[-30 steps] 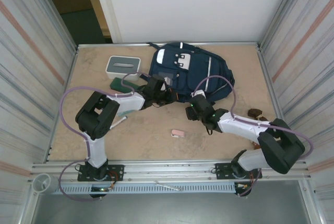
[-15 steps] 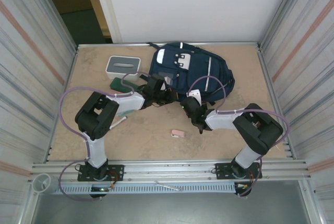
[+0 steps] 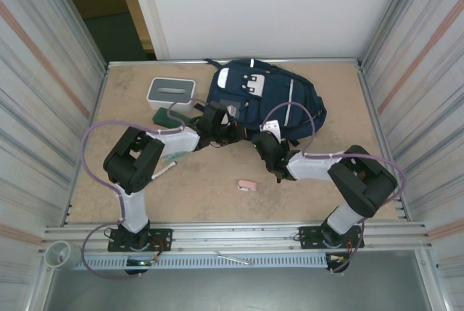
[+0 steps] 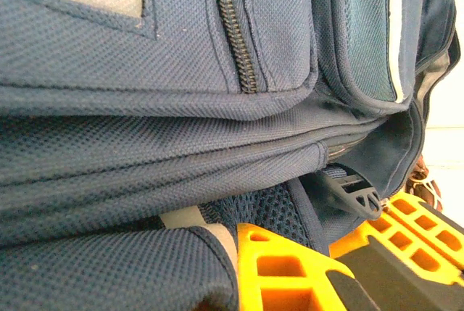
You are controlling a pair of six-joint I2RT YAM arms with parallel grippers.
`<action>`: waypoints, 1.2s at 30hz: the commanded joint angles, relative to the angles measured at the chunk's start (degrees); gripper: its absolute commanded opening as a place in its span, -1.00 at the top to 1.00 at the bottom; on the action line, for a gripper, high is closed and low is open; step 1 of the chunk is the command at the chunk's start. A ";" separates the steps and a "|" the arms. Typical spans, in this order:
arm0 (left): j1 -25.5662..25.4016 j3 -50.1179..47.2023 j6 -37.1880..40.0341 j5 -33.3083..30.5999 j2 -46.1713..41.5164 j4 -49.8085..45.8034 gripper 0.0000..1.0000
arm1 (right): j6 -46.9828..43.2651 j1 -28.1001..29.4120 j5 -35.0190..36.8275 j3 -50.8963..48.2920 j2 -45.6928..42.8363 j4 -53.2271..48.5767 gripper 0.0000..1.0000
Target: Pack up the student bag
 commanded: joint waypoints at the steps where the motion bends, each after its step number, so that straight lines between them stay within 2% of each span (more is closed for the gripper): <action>1: 0.85 2.18 3.83 2.59 -3.71 -0.68 1.00 | -0.35 -2.08 -3.77 -0.90 -5.52 -4.67 0.97; 7: 2.55 2.90 5.76 3.38 -3.09 -1.77 1.00 | 1.12 -8.08 -15.85 -2.06 -12.25 -12.02 1.00; 13: 4.38 3.10 7.22 4.68 -2.39 -1.95 1.00 | 2.46 -17.77 -33.77 -1.57 -14.65 -17.99 1.00; 23: 6.90 4.44 10.39 5.59 -0.46 -3.77 1.00 | 4.75 -29.30 -47.79 -1.40 -16.21 -21.72 1.00; 28: 7.55 5.74 13.20 6.14 0.45 -4.69 1.00 | 4.97 -29.96 -54.19 -0.38 -16.39 -21.03 1.00; 30: 7.54 5.92 15.07 6.33 -0.06 -4.86 0.80 | 5.14 -29.97 -56.38 0.00 -16.83 -20.67 1.00; 32: 7.52 5.22 17.72 6.12 -1.45 -5.29 0.44 | 5.43 -29.92 -57.70 1.01 -17.45 -21.19 1.00; 34: 7.49 3.68 20.93 5.01 -3.52 -5.33 0.18 | 6.01 -29.93 -58.75 1.95 -17.94 -21.82 1.00; 36: 7.41 1.20 24.73 2.84 -6.48 -4.87 0.02 | 6.69 -29.89 -60.37 2.84 -18.24 -22.22 1.00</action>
